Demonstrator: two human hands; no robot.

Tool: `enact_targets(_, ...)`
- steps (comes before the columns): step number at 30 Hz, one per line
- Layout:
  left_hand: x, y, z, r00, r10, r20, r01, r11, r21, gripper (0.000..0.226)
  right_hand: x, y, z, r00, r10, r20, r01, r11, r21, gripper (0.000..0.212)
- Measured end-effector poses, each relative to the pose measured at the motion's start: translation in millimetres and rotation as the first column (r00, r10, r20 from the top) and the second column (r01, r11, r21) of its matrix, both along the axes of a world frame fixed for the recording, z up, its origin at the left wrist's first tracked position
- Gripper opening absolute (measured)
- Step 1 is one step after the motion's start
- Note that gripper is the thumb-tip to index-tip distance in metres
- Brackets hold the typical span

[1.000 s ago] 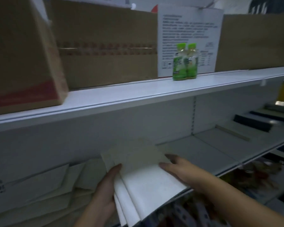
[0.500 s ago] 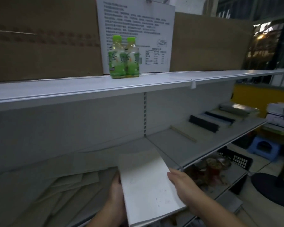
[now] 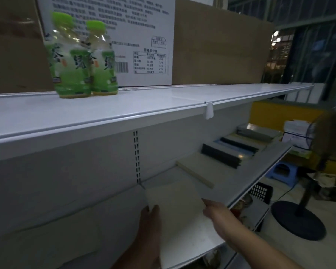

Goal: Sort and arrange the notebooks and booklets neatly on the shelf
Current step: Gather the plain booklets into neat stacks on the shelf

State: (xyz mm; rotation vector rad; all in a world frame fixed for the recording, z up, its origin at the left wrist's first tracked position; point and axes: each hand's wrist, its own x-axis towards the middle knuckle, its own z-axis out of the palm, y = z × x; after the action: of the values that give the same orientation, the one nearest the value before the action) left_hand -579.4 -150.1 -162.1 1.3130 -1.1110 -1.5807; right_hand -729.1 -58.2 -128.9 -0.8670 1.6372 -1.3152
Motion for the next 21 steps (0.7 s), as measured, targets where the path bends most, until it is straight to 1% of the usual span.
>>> enact_targets(2, -15.0, -13.2, -1.1, 0.997, 0.045, 0.064, -0.043, 0.999, -0.026, 0.030, -12.2, -12.7, -6.6, 0.999, -0.035, -0.021, 0.036, 0.998, 0.047, 0.041)
enact_targets(3, -19.8, -18.3, -2.1, 0.993, 0.061, 0.102, -0.057, 0.997, -0.044, 0.032, -16.9, -19.3, -6.3, 0.999, -0.023, -0.047, 0.026, 0.997, 0.068, 0.044)
enact_targets(5, -29.2, -25.9, -0.9, 0.989, 0.049, 0.140, -0.037, 0.996, -0.086, 0.034, -31.2, -36.2, -8.0, 0.986, 0.000, -0.166, 0.019, 0.994, 0.109, 0.048)
enact_targets(6, -34.4, -29.3, -1.0, 0.990, 0.026, 0.139, -0.011, 0.994, -0.105, 0.039, -39.6, -44.8, -8.3, 0.972, 0.010, -0.236, 0.018, 0.993, 0.120, 0.046)
enact_targets(7, -37.8, -30.8, 0.5, 0.989, -0.005, 0.151, 0.021, 0.994, -0.105, 0.055, -47.1, -53.1, -7.8, 0.958, 0.021, -0.286, 0.018, 0.991, 0.132, 0.042)
enact_targets(8, -42.2, -34.9, -2.2, 0.983, -0.037, 0.178, 0.058, 0.991, -0.117, 0.077, -54.2, -61.7, -7.9, 0.941, 0.047, -0.336, 0.005, 0.988, 0.152, 0.037)
enact_targets(9, -46.3, -34.5, -0.2, 0.970, -0.070, 0.232, 0.098, 0.988, -0.115, 0.096, -60.5, -70.7, -8.3, 0.920, 0.080, -0.384, -0.015, 0.986, 0.169, 0.034)
enact_targets(10, -51.2, -35.3, 0.4, 0.952, -0.086, 0.295, 0.132, 0.981, -0.142, 0.108, -66.4, -79.5, -8.0, 0.895, 0.113, -0.431, -0.036, 0.983, 0.183, 0.031)
enact_targets(11, -55.0, -34.7, 0.8, 0.925, -0.101, 0.366, 0.175, 0.969, -0.176, 0.116, -72.0, -87.8, -6.8, 0.877, 0.130, -0.463, -0.048, 0.981, 0.186, 0.029)
enact_targets(13, -61.0, -31.9, -6.5, 0.844, -0.108, 0.525, 0.289, 0.917, -0.276, 0.122, -82.1, -103.6, -2.6, 0.851, 0.137, -0.507, -0.054, 0.983, 0.175, 0.026)
enact_targets(15, -61.4, -26.6, -18.2, 0.723, -0.080, 0.687, 0.412, 0.848, -0.334, 0.127, -90.1, -117.5, -1.6, 0.823, 0.152, -0.547, -0.077, 0.984, 0.158, 0.025)
enact_targets(17, -60.5, -24.8, -26.5, 0.661, -0.019, 0.750, 0.448, 0.812, -0.375, 0.118, -94.1, -126.7, -2.7, 0.793, 0.159, -0.589, -0.098, 0.986, 0.135, 0.026)
enact_targets(19, -61.0, -25.1, -29.6, 0.620, 0.016, 0.784, 0.454, 0.808, -0.376, 0.110, -98.4, -133.7, -4.2, 0.802, 0.143, -0.580, -0.086, 0.988, 0.125, 0.024)
enact_targets(21, -62.4, -24.0, -29.2, 0.569, 0.054, 0.821, 0.463, 0.804, -0.374, 0.112, -103.0, -138.2, -7.2, 0.800, 0.152, -0.580, -0.088, 0.987, 0.137, 0.022)
